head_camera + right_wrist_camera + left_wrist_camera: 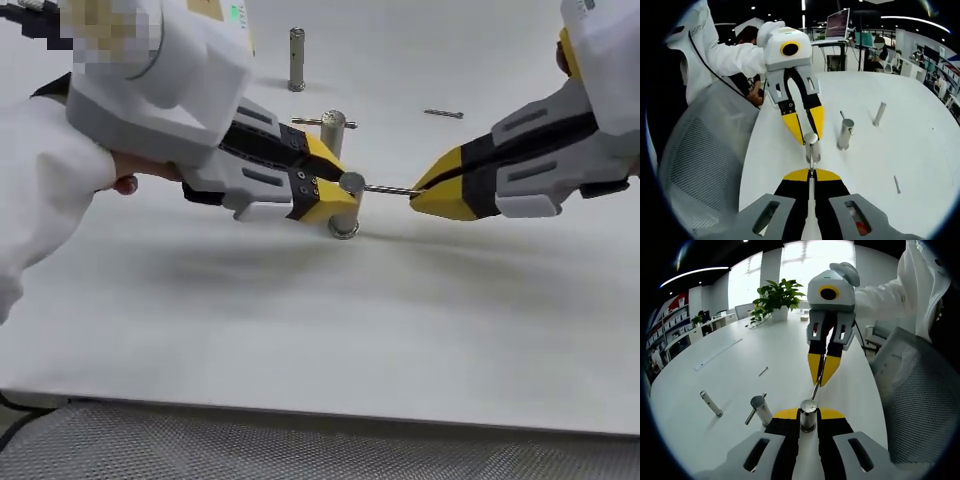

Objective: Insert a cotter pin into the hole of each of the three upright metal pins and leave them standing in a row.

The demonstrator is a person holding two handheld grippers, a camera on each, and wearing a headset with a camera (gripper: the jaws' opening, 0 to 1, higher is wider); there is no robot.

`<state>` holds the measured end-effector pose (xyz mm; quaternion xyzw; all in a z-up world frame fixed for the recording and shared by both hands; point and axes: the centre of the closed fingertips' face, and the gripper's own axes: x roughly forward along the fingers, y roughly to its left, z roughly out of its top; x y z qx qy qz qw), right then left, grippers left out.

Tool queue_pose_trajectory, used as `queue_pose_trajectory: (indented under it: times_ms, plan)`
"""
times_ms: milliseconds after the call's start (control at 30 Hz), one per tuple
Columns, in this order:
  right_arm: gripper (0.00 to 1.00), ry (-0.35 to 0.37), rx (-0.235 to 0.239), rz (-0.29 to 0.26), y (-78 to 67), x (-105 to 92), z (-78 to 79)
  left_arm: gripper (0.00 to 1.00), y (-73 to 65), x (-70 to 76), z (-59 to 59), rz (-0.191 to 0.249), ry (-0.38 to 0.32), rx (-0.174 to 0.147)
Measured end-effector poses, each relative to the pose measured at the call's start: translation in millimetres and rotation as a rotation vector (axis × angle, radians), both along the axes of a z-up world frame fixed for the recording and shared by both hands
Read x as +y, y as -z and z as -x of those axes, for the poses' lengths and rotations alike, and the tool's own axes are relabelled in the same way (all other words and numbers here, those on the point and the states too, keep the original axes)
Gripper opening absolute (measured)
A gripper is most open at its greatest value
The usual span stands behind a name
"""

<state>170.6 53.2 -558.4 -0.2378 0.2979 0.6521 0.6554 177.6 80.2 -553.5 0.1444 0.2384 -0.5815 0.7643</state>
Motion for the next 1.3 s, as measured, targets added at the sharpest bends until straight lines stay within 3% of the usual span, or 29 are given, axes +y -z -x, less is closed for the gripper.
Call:
queue_pose_trajectory:
  times_ms: [433,733,867,1000,1300]
  plan:
    - [0.00,-0.018,-0.003,-0.018,3.5,19.3,-7.4,0.10,-3.2,0.0,3.6,-0.002,0.008,0.005]
    - [0.00,-0.037,0.001,-0.032,3.3,31.5,-6.0,0.10,-0.6,0.0,0.1,-0.004,0.017,0.004]
    - [0.00,-0.030,-0.004,-0.028,3.7,30.7,-7.6,0.10,-0.5,0.5,0.3,-0.002,0.015,0.006]
    - [0.09,-0.028,-0.021,-0.027,2.7,28.7,-7.8,0.10,-0.4,0.7,0.3,-0.003,0.016,0.005]
    - [0.03,-0.034,-0.020,-0.031,-2.6,20.5,-6.4,0.10,0.3,0.6,-0.3,-0.005,0.016,0.003]
